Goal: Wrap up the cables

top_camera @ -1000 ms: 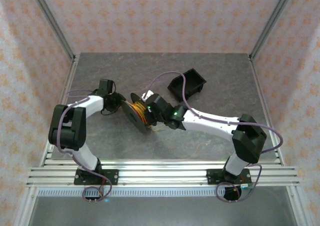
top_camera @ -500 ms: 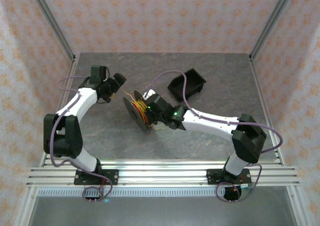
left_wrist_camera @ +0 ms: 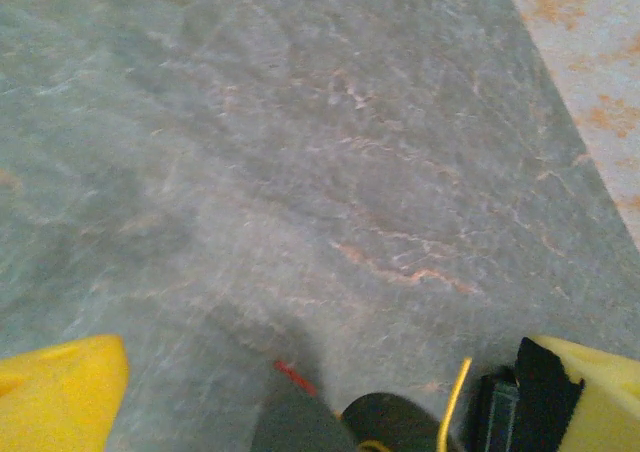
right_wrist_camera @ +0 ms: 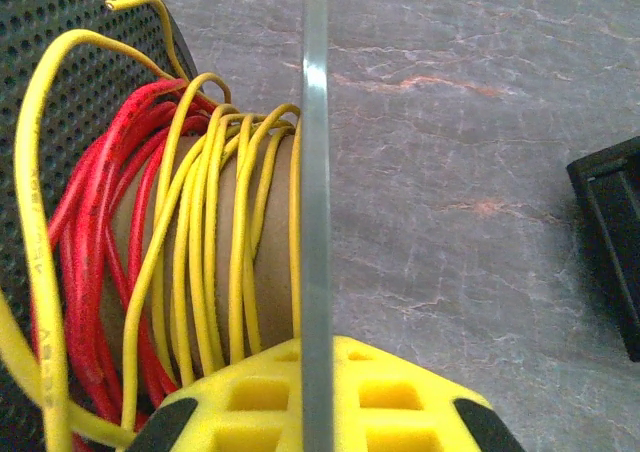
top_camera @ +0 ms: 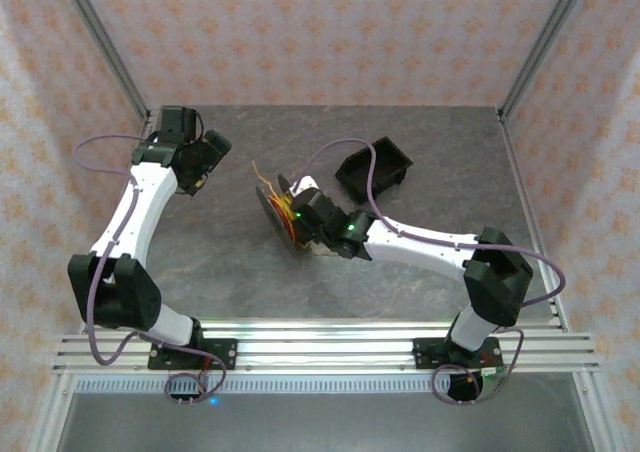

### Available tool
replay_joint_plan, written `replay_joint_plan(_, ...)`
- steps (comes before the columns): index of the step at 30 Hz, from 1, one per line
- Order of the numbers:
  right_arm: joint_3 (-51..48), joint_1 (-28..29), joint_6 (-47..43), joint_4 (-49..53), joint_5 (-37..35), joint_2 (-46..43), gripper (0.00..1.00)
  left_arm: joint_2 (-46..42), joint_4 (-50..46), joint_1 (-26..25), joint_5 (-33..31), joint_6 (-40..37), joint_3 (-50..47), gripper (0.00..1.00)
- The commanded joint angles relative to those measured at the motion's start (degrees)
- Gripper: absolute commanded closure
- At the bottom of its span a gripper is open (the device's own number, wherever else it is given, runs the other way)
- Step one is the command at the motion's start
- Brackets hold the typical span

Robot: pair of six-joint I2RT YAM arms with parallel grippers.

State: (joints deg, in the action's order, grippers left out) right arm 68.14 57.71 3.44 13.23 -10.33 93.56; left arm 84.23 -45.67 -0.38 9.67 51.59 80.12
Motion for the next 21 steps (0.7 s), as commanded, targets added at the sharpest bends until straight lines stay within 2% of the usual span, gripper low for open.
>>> replay_joint_plan(1, 3.48, -0.21, 2.15, -3.82, -4.82, -1.89, 1.0, -5.98, -11.61, -4.43, -5.71, 5.9, 3.49, 0.01)
replay_joint_plan(5, 3.92, -0.2, 3.23, -3.42, -4.77, -0.8, 1.0, -11.6, -14.91, -12.97, -11.22, 13.03, 2.84, 0.01)
replay_joint_plan(9, 4.08, -0.15, 4.0, -3.31, -4.53, -0.19, 1.0, -15.25, -10.8, -18.73, -12.6, 17.74, -1.5, 0.01)
replay_joint_plan(14, 4.32, -0.14, 4.55, -2.99, -4.32, 0.21, 1.0, -12.21, -4.89, -21.04, -8.64, 18.55, -3.2, 0.01)
replay_joint_plan(21, 4.76, -0.21, 4.99, -2.34, -4.35, 0.67, 1.0, -5.88, -2.84, -22.87, -8.64, 17.58, -1.57, 0.05)
